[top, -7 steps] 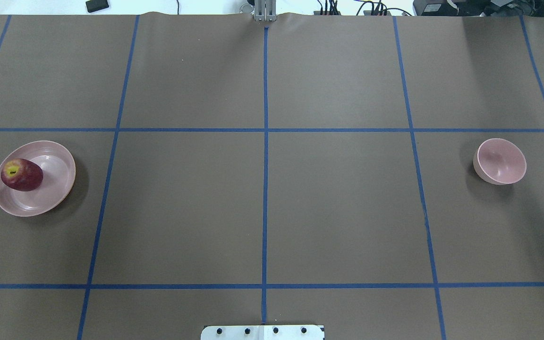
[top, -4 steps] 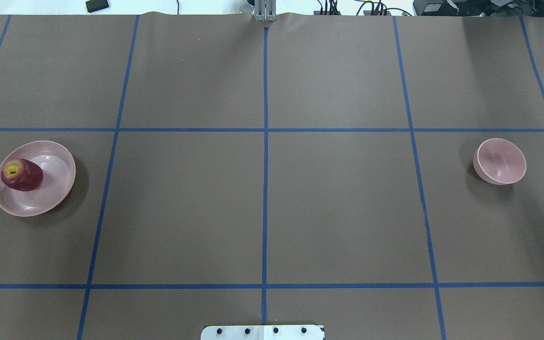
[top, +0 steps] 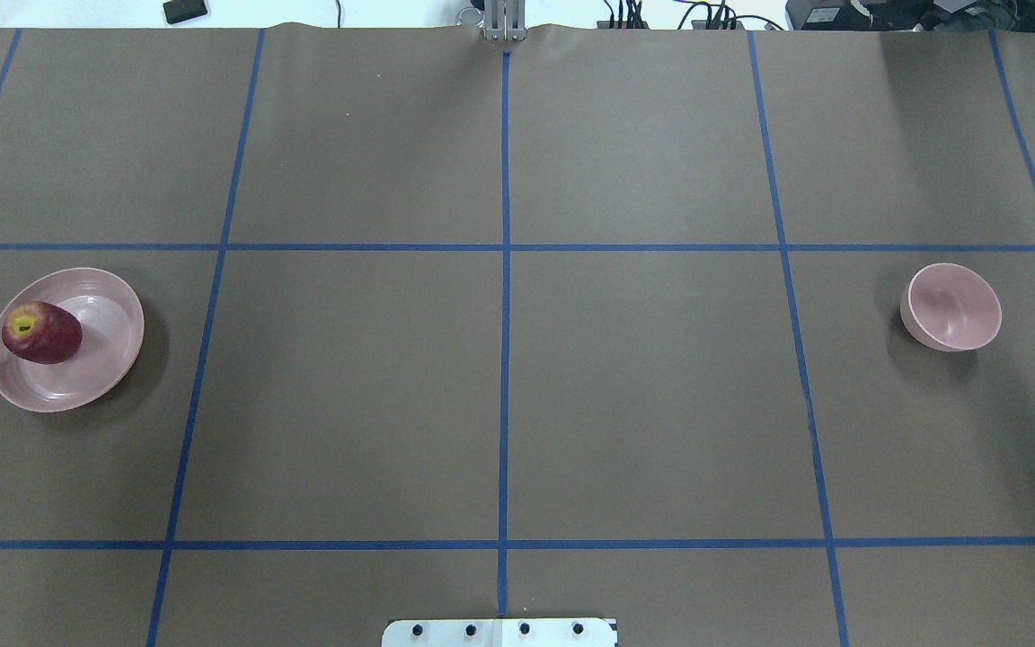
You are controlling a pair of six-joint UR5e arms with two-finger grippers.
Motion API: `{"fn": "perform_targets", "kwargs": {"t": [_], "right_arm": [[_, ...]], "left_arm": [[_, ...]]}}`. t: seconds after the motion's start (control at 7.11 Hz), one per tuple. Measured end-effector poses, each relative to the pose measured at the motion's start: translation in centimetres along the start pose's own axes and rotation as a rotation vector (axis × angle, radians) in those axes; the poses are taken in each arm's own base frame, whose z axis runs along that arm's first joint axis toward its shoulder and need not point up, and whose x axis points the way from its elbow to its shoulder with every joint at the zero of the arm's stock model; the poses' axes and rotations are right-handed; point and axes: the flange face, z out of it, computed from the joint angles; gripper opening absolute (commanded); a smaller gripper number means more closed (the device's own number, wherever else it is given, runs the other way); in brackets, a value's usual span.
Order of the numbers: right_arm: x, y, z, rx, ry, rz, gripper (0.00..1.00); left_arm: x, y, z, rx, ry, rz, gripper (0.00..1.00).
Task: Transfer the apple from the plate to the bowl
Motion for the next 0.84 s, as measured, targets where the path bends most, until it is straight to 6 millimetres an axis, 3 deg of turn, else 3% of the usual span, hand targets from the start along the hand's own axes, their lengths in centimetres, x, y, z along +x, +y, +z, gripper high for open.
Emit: {"fn": "perform_targets", "kwargs": {"t": [0.84], "right_arm": [[1.0,0.0,1.5,0.016,-0.003,-0.01,1.0]], "left_arm": [[0.3,-0.4,-0.1,0.008,0.001,0.01,0.98]]}}
